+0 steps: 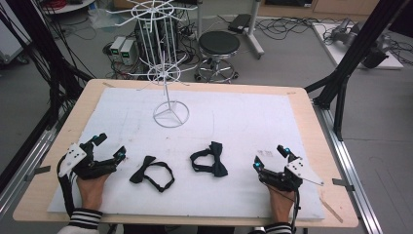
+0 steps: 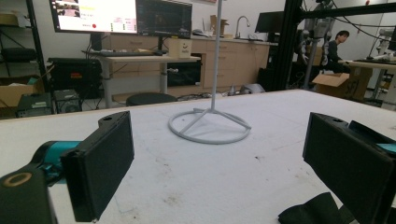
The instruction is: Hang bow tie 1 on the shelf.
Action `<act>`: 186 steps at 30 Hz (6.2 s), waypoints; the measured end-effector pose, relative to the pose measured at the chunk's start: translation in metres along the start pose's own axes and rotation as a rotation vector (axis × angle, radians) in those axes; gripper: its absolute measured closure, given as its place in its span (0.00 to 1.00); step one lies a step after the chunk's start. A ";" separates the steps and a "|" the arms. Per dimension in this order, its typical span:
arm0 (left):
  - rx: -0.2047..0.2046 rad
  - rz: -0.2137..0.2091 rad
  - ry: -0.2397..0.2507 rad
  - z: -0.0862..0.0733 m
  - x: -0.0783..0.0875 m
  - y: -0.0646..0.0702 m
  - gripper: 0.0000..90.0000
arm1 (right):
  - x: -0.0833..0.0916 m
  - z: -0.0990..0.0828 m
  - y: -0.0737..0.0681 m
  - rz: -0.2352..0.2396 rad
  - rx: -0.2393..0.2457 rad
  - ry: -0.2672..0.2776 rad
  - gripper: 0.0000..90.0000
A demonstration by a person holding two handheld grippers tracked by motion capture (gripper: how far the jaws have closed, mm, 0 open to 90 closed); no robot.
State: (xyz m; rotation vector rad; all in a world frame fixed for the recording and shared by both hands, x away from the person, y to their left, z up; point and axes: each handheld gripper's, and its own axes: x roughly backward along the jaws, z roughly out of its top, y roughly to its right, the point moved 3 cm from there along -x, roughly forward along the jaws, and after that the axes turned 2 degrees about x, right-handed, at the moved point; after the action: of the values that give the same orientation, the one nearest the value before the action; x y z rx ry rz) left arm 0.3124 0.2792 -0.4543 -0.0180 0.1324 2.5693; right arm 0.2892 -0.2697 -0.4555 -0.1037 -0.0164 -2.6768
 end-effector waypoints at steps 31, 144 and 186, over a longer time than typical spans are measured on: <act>0.032 0.001 0.017 0.000 0.001 -0.002 0.11 | -0.004 0.002 0.003 -0.018 -0.039 -0.062 0.08; 0.042 0.003 0.026 0.001 0.002 -0.004 0.11 | -0.125 0.021 -0.106 0.249 0.010 -1.077 0.82; 0.041 0.004 0.025 0.001 0.002 -0.004 0.11 | -0.118 0.068 -0.099 0.399 -0.048 -0.691 0.84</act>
State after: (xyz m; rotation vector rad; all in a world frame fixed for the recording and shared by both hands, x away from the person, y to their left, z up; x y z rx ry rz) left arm 0.3125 0.2834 -0.4541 -0.0346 0.1952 2.5703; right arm 0.3548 -0.1263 -0.3957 -0.9332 -0.1326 -2.1250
